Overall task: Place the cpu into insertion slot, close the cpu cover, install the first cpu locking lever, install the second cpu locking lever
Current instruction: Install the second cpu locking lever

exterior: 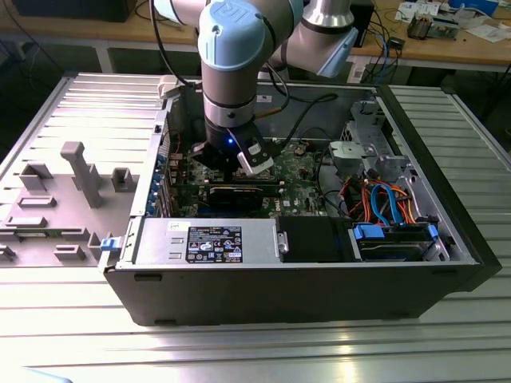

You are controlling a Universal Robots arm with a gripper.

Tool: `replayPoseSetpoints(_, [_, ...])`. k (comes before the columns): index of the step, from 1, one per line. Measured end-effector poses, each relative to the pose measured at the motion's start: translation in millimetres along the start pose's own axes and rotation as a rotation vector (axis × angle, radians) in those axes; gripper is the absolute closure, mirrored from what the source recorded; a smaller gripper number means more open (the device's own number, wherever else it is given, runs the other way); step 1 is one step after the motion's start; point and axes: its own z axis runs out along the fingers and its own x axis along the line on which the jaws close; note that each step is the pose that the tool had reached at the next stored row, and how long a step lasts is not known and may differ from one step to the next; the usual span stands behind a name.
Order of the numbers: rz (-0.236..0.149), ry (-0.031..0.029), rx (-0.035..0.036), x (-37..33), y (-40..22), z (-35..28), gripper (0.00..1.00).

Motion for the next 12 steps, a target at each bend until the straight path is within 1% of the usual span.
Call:
replayPoseSetpoints(5, [0.0,-0.0001,-0.0007,1.4,1.7,0.3,0.89])
replayPoseSetpoints(8, [0.0,-0.0001,-0.0031,1.6,2.2,0.8,0.89])
replayPoseSetpoints(11, [0.0,-0.0008,-0.009,1.7,2.3,2.0,0.89])
replayPoseSetpoints(12, [0.0,-0.0008,-0.009,1.7,2.3,1.7,0.89])
